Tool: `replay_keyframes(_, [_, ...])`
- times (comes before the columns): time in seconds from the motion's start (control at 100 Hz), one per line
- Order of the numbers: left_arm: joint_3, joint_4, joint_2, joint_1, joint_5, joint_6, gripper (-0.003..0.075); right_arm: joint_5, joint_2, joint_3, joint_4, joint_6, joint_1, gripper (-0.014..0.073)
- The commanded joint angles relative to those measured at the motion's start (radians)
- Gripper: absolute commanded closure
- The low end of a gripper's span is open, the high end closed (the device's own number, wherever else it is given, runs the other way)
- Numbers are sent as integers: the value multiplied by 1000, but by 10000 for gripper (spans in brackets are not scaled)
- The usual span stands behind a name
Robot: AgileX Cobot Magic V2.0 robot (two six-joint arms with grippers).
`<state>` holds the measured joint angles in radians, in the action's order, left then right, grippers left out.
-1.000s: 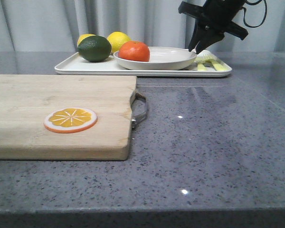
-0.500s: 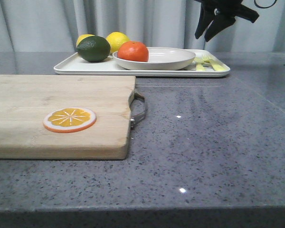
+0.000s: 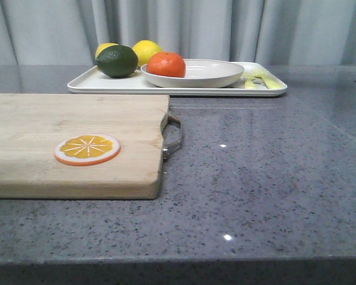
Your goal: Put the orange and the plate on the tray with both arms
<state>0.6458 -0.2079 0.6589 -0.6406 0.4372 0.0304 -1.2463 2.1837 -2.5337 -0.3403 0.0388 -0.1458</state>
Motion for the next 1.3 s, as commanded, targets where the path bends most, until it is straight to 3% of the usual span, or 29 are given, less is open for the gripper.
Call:
replay_keyframes(0.0, [26, -8, -2, 1, -74, 2, 741, -82, -102, -24, -11, -22, -15, 662])
replay_keyframes(0.34, [26, -8, -2, 1, -74, 2, 741, -84, -249, 42, 29, -22, -55, 662])
replay_keyframes(0.6, [26, -8, -2, 1, -74, 2, 741, -74, -405, 224, 30, -88, -55, 662])
replay_keyframes(0.81, [26, -8, -2, 1, -82, 2, 741, 68, -582, 492, 30, -136, -55, 662])
replay_keyframes(1.289, [26, -8, -2, 1, -100, 2, 741, 466, -1086, 1274, 40, -226, -55, 662])
